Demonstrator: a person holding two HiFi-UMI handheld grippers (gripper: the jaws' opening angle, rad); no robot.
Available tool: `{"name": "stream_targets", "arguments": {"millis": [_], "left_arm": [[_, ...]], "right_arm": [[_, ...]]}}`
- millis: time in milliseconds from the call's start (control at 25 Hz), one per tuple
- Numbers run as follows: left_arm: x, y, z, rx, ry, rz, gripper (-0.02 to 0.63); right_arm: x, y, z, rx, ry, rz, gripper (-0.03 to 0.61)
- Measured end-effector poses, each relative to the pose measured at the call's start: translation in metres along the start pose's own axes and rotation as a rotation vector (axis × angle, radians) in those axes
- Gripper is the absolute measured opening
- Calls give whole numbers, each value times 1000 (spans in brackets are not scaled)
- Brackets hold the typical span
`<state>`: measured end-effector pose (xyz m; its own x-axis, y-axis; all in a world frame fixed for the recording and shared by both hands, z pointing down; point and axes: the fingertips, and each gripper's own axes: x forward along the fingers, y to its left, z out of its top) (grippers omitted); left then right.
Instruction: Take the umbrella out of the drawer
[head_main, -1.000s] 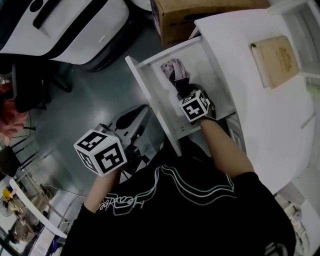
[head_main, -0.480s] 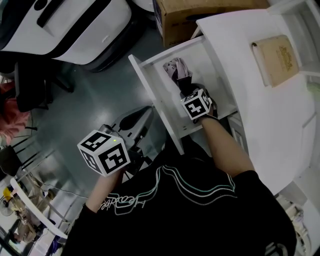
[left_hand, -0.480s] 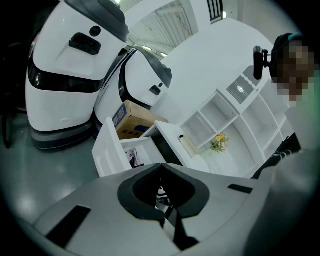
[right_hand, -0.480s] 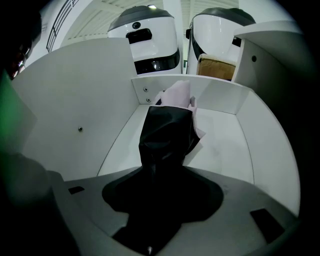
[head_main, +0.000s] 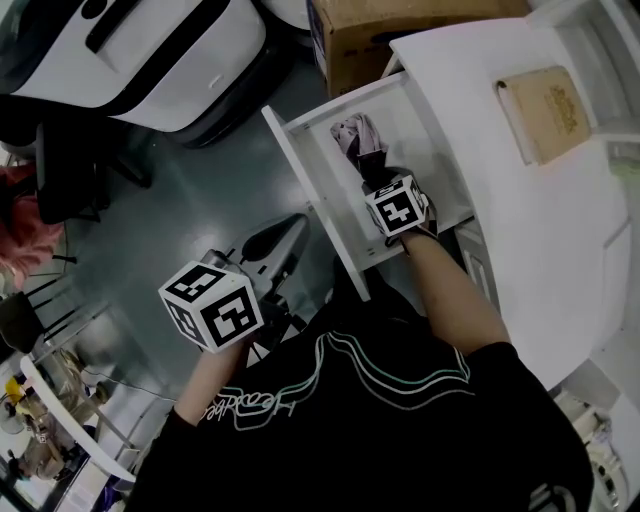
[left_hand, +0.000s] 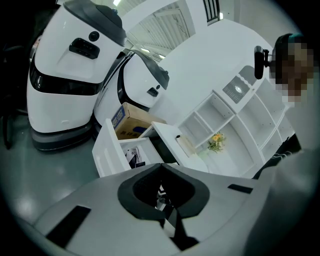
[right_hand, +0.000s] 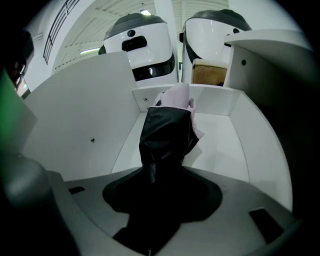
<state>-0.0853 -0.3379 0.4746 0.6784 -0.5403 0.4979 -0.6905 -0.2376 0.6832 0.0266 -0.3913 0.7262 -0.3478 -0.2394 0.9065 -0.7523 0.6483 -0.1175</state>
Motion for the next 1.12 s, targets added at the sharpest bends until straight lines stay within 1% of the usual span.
{"name": "stream_targets", "arguments": {"millis": [160,320,680,880,1000,1120], "left_arm": [[-10,-8,-5,10,-14,-11,20],[-25,-24,-11,30,-26,-30,20],[-71,-76,-35,99,-67,-90,20],[-99,-103,-46,157,-92,-110,20],[-116,-116,-51,191,-107,-116,20],[-140,-130,-63,209,-107,-125,20]], "right_arm": [[-19,5,7,17,-46,-6,204],[-52,10,15,66,-118,-21,204],[-159,42,19,93,-291,-41,204],[-225,66,14,135,-415,-19,204],[-263,85,10,127,-483,-8,204],[-300,115,-2,114,-526,12,204]]}}
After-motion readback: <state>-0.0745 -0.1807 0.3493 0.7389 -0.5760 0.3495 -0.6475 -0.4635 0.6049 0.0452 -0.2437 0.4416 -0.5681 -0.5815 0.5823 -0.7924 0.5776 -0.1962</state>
